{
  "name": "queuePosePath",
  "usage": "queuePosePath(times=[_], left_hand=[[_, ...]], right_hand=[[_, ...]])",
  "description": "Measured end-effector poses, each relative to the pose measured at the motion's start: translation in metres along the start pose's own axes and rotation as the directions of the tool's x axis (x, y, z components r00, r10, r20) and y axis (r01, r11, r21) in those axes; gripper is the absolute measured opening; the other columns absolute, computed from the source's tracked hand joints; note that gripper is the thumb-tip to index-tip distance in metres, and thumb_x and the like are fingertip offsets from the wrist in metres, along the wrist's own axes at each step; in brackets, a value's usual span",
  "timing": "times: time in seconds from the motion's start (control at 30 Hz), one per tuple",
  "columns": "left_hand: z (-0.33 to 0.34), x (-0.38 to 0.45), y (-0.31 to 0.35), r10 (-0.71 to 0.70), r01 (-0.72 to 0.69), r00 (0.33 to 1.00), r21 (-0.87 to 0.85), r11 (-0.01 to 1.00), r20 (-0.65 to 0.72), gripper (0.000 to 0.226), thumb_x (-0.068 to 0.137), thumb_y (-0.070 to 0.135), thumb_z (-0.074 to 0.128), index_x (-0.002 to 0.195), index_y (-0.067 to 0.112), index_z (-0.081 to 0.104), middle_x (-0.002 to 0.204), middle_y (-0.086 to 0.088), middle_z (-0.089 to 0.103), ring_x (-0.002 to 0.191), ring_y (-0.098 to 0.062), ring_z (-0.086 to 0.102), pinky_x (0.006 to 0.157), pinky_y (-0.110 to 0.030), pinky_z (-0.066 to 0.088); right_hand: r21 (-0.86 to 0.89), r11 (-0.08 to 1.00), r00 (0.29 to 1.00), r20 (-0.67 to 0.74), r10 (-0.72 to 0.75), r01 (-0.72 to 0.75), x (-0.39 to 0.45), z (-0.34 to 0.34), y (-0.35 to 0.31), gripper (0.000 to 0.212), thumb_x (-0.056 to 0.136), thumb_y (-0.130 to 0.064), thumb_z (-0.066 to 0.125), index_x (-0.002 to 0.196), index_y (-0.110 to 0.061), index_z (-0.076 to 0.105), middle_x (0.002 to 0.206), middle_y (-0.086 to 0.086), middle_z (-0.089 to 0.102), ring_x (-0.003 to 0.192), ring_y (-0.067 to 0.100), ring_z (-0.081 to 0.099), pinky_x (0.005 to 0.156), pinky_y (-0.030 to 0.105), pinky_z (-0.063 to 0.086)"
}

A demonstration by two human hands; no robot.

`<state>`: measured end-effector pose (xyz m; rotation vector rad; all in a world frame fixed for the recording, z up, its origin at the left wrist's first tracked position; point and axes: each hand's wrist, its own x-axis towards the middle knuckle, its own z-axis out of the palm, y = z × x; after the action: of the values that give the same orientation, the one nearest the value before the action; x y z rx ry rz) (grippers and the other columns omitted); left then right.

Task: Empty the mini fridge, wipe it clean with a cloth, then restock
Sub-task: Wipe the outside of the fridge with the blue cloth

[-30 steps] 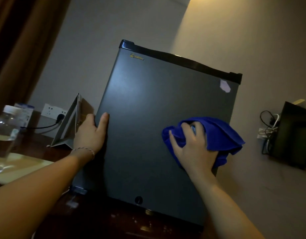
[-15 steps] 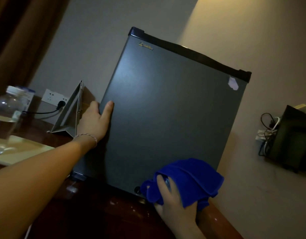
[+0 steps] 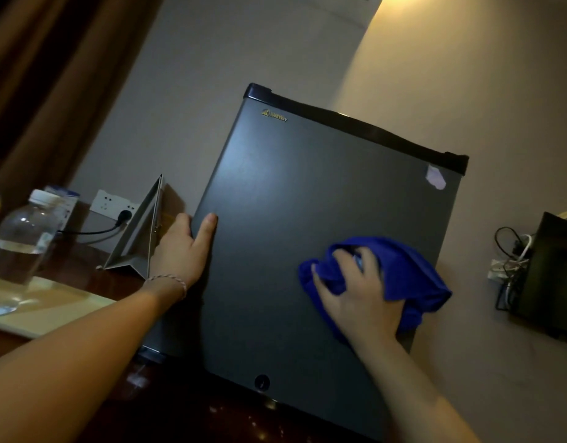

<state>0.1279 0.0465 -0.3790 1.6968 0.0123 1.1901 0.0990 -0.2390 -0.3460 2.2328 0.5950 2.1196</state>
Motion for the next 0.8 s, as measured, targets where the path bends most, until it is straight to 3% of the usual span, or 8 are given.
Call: queuePosePath(times=[0.07, 0.17, 0.27, 0.37, 0.43, 0.57, 0.67, 0.8], left_hand=[[0.0, 0.001, 0.0, 0.001, -0.001, 1.0, 0.006, 1.0, -0.006, 0.054, 0.091, 0.075, 0.029, 0.099, 0.025, 0.047, 0.089, -0.001, 0.062, 0.079, -0.021, 0.063, 0.078, -0.046, 0.054], [0.001, 0.002, -0.002, -0.005, 0.004, 1.0, -0.002, 1.0, -0.006, 0.054, 0.089, 0.077, 0.029, 0.097, 0.027, 0.047, 0.089, 0.0, 0.063, 0.08, -0.021, 0.063, 0.079, -0.048, 0.054], [0.001, 0.003, -0.004, -0.006, 0.006, 1.0, -0.026, 1.0, 0.004, 0.057, 0.084, 0.083, 0.027, 0.097, 0.031, 0.047, 0.09, 0.002, 0.064, 0.081, -0.02, 0.065, 0.077, -0.047, 0.056], [0.001, 0.002, -0.004, 0.005, -0.005, 1.0, -0.027, 1.0, 0.005, 0.054, 0.085, 0.079, 0.028, 0.101, 0.031, 0.048, 0.096, 0.004, 0.064, 0.085, -0.019, 0.065, 0.079, -0.044, 0.054], [0.001, 0.0, -0.002, 0.016, -0.016, 1.0, -0.02, 1.0, -0.006, 0.053, 0.085, 0.078, 0.028, 0.102, 0.032, 0.048, 0.098, 0.004, 0.064, 0.087, -0.019, 0.064, 0.081, -0.043, 0.054], [0.002, 0.001, -0.004, 0.013, -0.013, 1.0, -0.01, 1.0, -0.018, 0.057, 0.083, 0.082, 0.026, 0.101, 0.033, 0.049, 0.1, 0.003, 0.064, 0.088, -0.021, 0.064, 0.081, -0.045, 0.054], [0.002, 0.001, -0.005, 0.008, -0.008, 1.0, -0.018, 1.0, -0.008, 0.059, 0.082, 0.085, 0.024, 0.1, 0.034, 0.048, 0.099, 0.004, 0.064, 0.087, -0.019, 0.064, 0.081, -0.046, 0.055], [0.0, -0.001, -0.001, 0.001, -0.001, 1.0, -0.016, 1.0, 0.002, 0.056, 0.083, 0.082, 0.024, 0.096, 0.033, 0.048, 0.095, 0.003, 0.063, 0.085, -0.018, 0.063, 0.08, -0.046, 0.055]], right_hand=[[-0.009, 1.0, 1.0, 0.011, 0.015, -0.015, 0.037, -0.003, 0.005, 0.041, 0.086, -0.056, 0.057, 0.11, -0.024, 0.065, 0.119, 0.005, 0.057, 0.096, 0.03, 0.06, 0.07, 0.03, 0.037], [-0.033, 0.999, 1.0, 0.012, 0.021, -0.021, 0.082, -0.005, 0.012, 0.045, 0.091, -0.056, 0.057, 0.125, -0.028, 0.056, 0.126, 0.005, 0.05, 0.107, 0.031, 0.053, 0.073, 0.032, 0.035], [-0.124, 0.99, 0.998, -0.038, 0.056, -0.06, 0.132, -0.007, 0.014, 0.062, 0.094, -0.056, 0.053, 0.148, -0.034, 0.033, 0.136, 0.012, 0.039, 0.117, 0.037, 0.046, 0.081, 0.042, 0.046], [-0.194, 0.974, 0.993, -0.041, 0.111, -0.117, 0.165, -0.007, 0.005, 0.072, 0.096, -0.05, 0.053, 0.155, -0.038, 0.013, 0.145, 0.018, 0.028, 0.122, 0.045, 0.042, 0.081, 0.052, 0.053], [-0.222, 0.969, 0.994, -0.028, 0.103, -0.106, 0.17, -0.003, 0.003, 0.07, 0.096, -0.044, 0.055, 0.154, -0.037, 0.017, 0.147, 0.018, 0.029, 0.125, 0.046, 0.042, 0.085, 0.054, 0.052], [-0.127, 0.99, 0.998, 0.014, 0.059, -0.057, 0.165, 0.002, 0.007, 0.036, 0.094, -0.029, 0.06, 0.129, -0.027, 0.054, 0.135, 0.013, 0.041, 0.118, 0.041, 0.049, 0.084, 0.052, 0.051], [-0.14, 0.988, 0.997, -0.016, 0.07, -0.072, 0.165, 0.001, 0.006, 0.029, 0.095, -0.039, 0.054, 0.119, -0.022, 0.057, 0.128, 0.011, 0.043, 0.109, 0.037, 0.052, 0.079, 0.047, 0.05], [-0.155, 0.988, 1.0, 0.006, -0.013, 0.014, 0.146, 0.001, -0.003, 0.046, 0.099, -0.063, 0.036, 0.111, -0.023, 0.054, 0.121, 0.008, 0.044, 0.097, 0.028, 0.05, 0.072, 0.034, 0.04]])
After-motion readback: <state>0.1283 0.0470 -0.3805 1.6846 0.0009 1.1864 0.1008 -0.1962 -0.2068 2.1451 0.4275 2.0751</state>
